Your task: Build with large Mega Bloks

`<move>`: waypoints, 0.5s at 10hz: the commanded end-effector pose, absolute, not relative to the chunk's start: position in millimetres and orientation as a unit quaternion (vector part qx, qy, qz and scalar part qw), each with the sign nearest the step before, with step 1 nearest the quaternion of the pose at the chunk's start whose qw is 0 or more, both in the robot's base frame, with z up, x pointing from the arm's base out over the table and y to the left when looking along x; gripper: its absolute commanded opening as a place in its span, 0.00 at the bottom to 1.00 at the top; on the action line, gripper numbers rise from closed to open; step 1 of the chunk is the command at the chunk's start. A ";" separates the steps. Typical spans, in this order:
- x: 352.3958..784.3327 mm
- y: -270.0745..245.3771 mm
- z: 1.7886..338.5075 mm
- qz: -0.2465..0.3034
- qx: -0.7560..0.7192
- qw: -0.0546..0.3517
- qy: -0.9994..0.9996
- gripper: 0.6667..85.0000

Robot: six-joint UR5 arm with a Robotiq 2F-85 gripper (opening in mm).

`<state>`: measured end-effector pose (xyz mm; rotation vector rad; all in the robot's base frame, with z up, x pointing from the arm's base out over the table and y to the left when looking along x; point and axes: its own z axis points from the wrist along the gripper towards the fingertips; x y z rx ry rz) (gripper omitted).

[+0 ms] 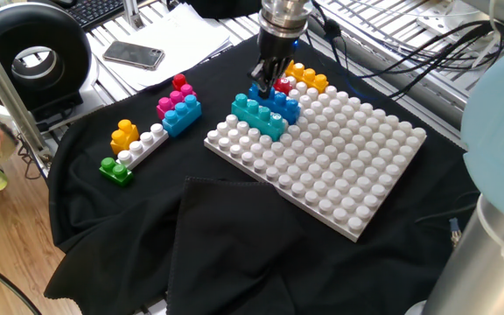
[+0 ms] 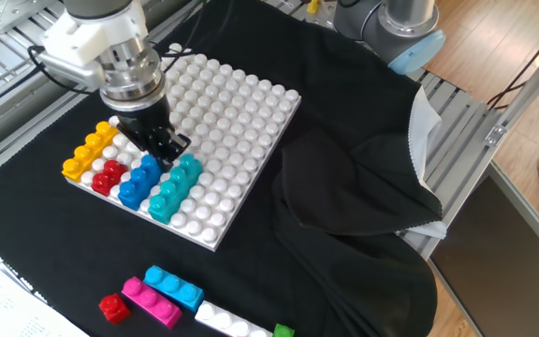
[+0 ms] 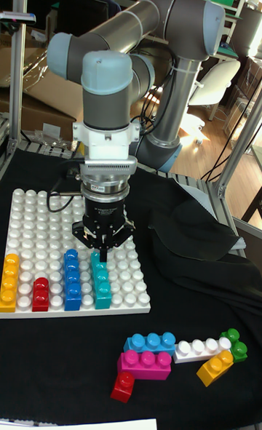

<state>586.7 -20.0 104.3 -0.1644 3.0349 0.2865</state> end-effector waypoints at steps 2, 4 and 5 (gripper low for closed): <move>601.6 1.4 103.5 0.089 -0.009 0.071 0.994 0.75; 603.5 -2.2 96.4 0.058 -0.043 0.077 0.994 0.93; 604.8 -5.0 97.2 0.050 -0.052 0.083 0.994 0.93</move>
